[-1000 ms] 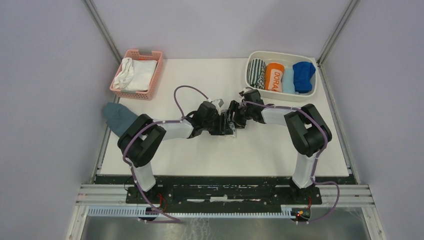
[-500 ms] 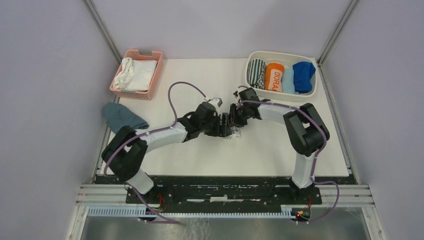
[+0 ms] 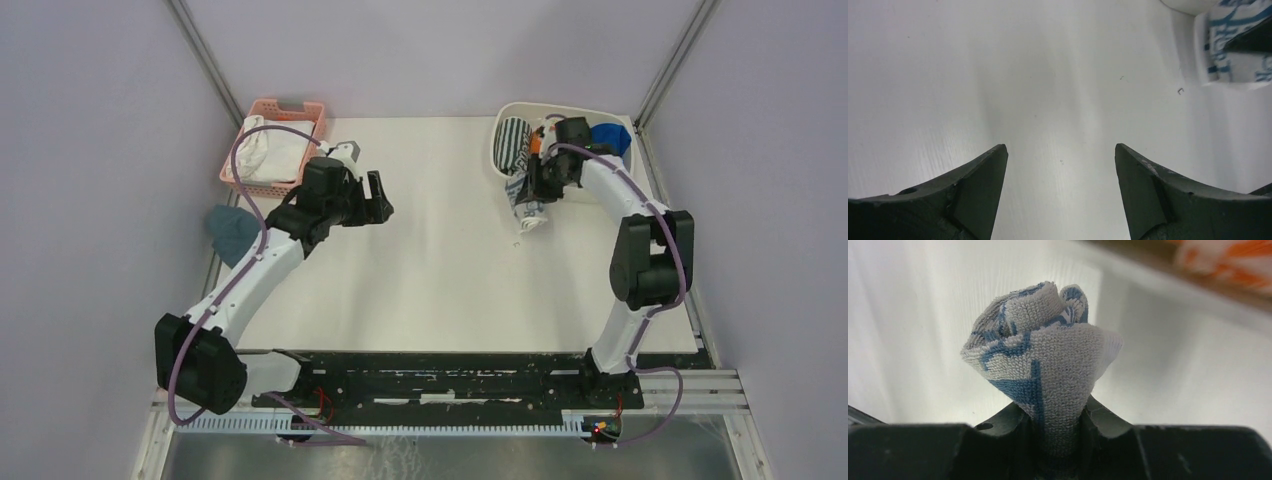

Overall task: Roll the towels
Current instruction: Pick up the towel at the center of the board, then place the towel in the bin.

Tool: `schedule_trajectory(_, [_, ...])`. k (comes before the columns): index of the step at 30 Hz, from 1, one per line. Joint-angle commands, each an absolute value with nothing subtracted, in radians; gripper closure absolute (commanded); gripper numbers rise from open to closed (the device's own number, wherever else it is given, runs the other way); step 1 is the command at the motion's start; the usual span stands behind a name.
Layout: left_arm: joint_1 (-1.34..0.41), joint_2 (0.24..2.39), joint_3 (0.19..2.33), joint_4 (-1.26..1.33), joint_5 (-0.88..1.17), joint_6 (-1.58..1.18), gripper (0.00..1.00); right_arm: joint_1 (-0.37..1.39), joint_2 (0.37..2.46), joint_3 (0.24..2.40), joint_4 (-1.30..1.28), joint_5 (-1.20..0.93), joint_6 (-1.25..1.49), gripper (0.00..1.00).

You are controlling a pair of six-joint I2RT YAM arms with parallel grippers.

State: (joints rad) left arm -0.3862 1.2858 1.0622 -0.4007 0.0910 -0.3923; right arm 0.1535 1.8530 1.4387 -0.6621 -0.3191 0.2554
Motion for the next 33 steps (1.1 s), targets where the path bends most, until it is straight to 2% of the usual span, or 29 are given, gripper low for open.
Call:
schedule_trajectory(1, [-0.38, 1.246, 1.081, -0.476, 0.042, -0.249, 0.15, 0.025, 1.866, 1.624, -0.755, -0.38, 0.173, 1.0])
schedule_trajectory(9, [-0.378, 1.238, 0.998, -0.427, 0.008, -0.261, 0.15, -0.201, 2.049, 1.954, -0.784, -0.477, 0.149, 1.0])
schedule_trajectory(15, [-0.379, 1.262, 0.999, -0.424, -0.005, -0.262, 0.15, -0.284, 2.222, 2.09, -0.756, -0.505, 0.142, 1.0])
schedule_trajectory(20, [-0.379, 1.287, 0.997, -0.42, 0.0, -0.265, 0.15, -0.291, 2.344, 2.176, -0.785, -0.358, 0.136, 1.0])
schedule_trajectory(25, [-0.372, 1.306, 0.998, -0.422, 0.002, -0.265, 0.15, -0.287, 2.4, 2.172, -0.778, -0.18, 0.142, 0.97])
schedule_trajectory(28, [-0.37, 1.318, 0.999, -0.424, 0.01, -0.265, 0.15, -0.273, 2.461, 2.199, -0.826, -0.14, 0.119, 0.93])
schedule_trajectory(33, [-0.367, 1.328, 1.004, -0.434, 0.012, -0.265, 0.15, -0.252, 2.493, 2.171, -0.829, -0.095, 0.109, 0.8])
